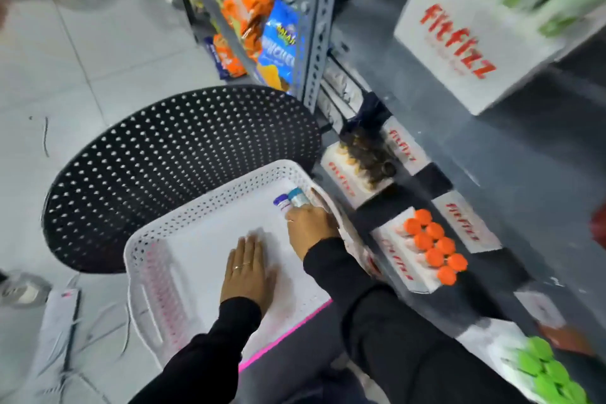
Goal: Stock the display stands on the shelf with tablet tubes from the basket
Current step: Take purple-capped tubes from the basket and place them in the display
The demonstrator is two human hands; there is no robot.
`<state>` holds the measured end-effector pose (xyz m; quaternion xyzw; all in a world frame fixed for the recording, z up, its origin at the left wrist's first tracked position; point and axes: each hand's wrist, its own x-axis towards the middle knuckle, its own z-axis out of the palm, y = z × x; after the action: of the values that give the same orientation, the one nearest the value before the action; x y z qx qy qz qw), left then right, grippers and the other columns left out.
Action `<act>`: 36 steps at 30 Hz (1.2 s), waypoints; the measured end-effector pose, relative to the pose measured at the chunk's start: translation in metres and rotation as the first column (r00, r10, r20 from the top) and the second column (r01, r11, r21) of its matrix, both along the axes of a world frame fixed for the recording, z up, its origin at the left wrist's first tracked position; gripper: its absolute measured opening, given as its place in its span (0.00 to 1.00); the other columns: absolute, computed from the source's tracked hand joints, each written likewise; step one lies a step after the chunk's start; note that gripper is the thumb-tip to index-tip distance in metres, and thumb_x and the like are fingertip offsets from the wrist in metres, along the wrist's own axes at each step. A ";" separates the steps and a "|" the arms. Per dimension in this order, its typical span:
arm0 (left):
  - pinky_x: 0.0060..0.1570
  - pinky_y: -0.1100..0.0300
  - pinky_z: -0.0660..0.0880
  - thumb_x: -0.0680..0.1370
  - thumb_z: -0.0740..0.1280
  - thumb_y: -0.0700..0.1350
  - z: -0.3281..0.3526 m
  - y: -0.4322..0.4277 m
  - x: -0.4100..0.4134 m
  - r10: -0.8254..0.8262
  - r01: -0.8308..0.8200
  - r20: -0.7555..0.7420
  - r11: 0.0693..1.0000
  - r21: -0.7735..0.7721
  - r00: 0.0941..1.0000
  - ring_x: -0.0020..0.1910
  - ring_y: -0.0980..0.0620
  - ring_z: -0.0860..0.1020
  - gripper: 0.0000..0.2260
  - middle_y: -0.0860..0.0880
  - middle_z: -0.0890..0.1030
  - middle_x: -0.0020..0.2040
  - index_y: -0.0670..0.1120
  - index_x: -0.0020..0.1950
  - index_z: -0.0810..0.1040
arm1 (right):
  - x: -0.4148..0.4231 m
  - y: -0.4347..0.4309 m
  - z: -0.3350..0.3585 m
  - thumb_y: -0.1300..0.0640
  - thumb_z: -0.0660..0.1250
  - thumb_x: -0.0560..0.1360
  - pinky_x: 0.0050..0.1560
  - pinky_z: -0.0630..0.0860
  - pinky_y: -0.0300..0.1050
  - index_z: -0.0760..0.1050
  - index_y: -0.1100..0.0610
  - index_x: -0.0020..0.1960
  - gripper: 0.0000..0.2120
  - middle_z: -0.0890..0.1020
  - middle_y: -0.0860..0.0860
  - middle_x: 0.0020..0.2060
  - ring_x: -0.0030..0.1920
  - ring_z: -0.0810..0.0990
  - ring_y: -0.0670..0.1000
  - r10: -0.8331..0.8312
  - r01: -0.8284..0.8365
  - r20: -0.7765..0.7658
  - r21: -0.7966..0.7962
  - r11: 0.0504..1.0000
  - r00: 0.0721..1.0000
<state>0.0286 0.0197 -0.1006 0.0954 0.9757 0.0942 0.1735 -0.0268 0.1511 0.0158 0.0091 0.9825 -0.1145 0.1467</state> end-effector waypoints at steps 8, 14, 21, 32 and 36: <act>0.72 0.51 0.43 0.80 0.37 0.58 -0.038 0.004 0.003 -0.009 0.008 -0.103 1.000 -0.010 0.995 0.75 0.47 0.42 0.33 0.40 0.59 0.74 0.35 0.72 0.58 | -0.036 -0.020 -0.041 0.68 0.53 0.81 0.65 0.69 0.51 0.66 0.67 0.68 0.16 0.73 0.63 0.65 0.66 0.70 0.61 0.024 -0.043 0.179 0.101 0.994 0.984; 0.72 0.51 0.45 0.80 0.37 0.58 -0.035 0.005 0.003 -0.007 0.004 -0.109 1.000 -0.031 0.994 0.74 0.42 0.57 0.32 0.39 0.60 0.74 0.36 0.73 0.56 | -0.038 -0.023 -0.051 0.66 0.53 0.82 0.63 0.71 0.53 0.65 0.69 0.68 0.16 0.75 0.64 0.64 0.65 0.73 0.62 0.026 -0.068 0.232 0.175 0.982 0.972; 0.72 0.52 0.42 0.80 0.35 0.58 -0.033 0.005 0.001 -0.008 0.007 -0.076 1.000 -0.023 0.997 0.76 0.46 0.44 0.34 0.39 0.60 0.74 0.34 0.72 0.59 | -0.028 -0.026 -0.047 0.65 0.54 0.82 0.59 0.75 0.50 0.66 0.67 0.67 0.15 0.77 0.62 0.62 0.63 0.76 0.60 -0.051 0.041 0.260 0.046 0.998 0.964; 0.46 0.51 0.77 0.76 0.53 0.47 0.083 0.071 -0.051 -0.147 0.235 -0.354 0.947 0.219 0.924 0.44 0.41 0.81 0.19 0.41 0.83 0.48 0.39 0.52 0.79 | -0.026 0.044 0.121 0.60 0.63 0.78 0.57 0.75 0.50 0.75 0.61 0.61 0.12 0.79 0.61 0.59 0.60 0.77 0.61 -0.296 0.290 -0.049 -0.103 0.951 0.954; 0.42 0.51 0.64 0.72 0.57 0.43 0.160 0.142 -0.075 -0.178 0.434 -0.610 0.849 0.301 0.772 0.42 0.40 0.75 0.13 0.38 0.80 0.45 0.38 0.49 0.76 | -0.010 0.092 0.203 0.58 0.66 0.75 0.57 0.74 0.46 0.77 0.61 0.57 0.12 0.81 0.60 0.57 0.60 0.77 0.60 -0.400 0.380 -0.187 -0.130 0.916 0.898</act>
<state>-0.0462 0.1614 0.0589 0.3157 0.9078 0.2420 -0.1327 -0.0368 0.2436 0.2191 0.1871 0.9644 -0.1862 0.0168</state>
